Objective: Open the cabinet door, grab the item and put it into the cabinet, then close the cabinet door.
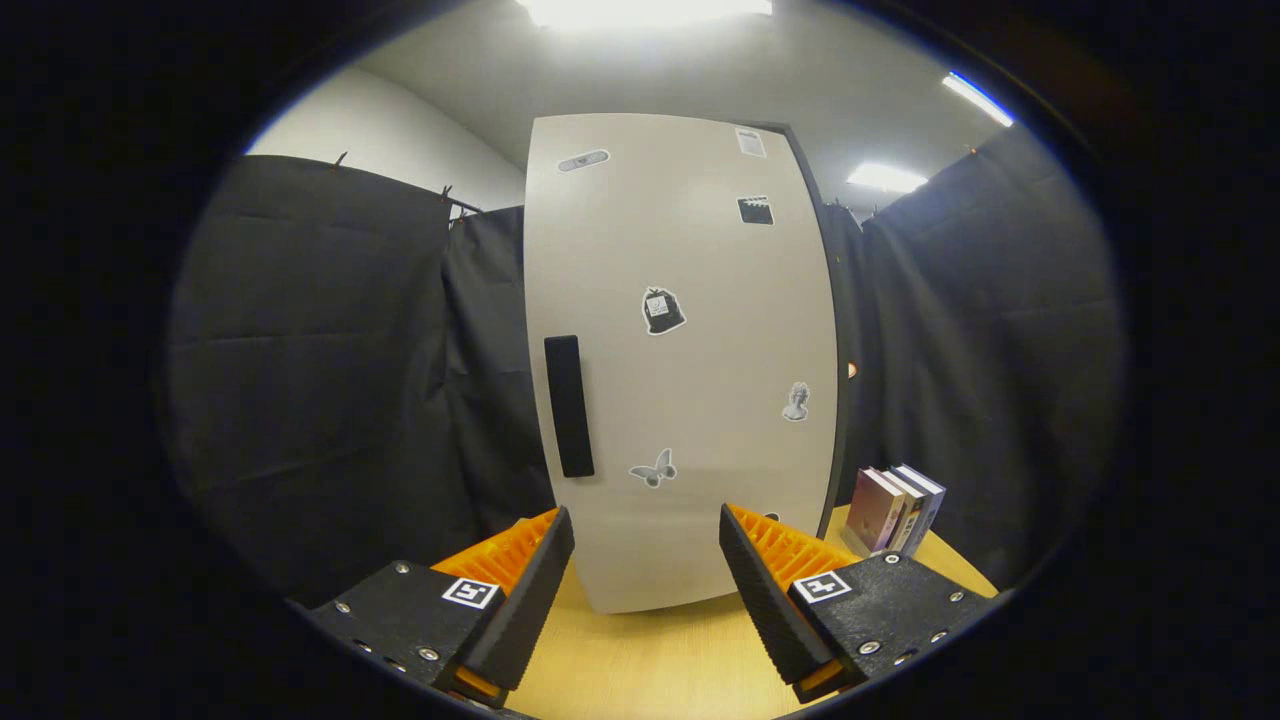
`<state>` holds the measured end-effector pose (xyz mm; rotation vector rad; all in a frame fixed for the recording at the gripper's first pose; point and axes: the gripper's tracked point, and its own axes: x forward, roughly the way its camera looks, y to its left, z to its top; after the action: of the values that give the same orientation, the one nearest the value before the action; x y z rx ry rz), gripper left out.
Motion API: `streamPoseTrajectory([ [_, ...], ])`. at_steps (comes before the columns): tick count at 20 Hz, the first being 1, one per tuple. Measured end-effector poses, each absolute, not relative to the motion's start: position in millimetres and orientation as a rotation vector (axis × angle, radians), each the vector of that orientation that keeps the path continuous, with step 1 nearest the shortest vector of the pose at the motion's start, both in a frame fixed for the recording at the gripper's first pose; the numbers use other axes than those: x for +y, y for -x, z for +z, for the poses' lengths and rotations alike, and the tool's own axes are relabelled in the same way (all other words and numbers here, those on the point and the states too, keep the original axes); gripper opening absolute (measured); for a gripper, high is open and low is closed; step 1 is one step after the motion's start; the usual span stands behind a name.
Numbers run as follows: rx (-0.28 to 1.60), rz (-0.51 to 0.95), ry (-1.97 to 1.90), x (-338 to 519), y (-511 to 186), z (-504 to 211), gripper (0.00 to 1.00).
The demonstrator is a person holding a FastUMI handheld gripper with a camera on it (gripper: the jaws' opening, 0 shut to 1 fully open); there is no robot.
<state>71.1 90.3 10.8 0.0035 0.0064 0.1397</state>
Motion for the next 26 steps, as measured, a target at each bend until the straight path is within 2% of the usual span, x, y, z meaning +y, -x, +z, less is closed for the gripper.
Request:
streamPoseTrajectory([
  [26, 0.013, 0.131, 0.004, 93.5, -70.7, 12.9, 0.91],
])
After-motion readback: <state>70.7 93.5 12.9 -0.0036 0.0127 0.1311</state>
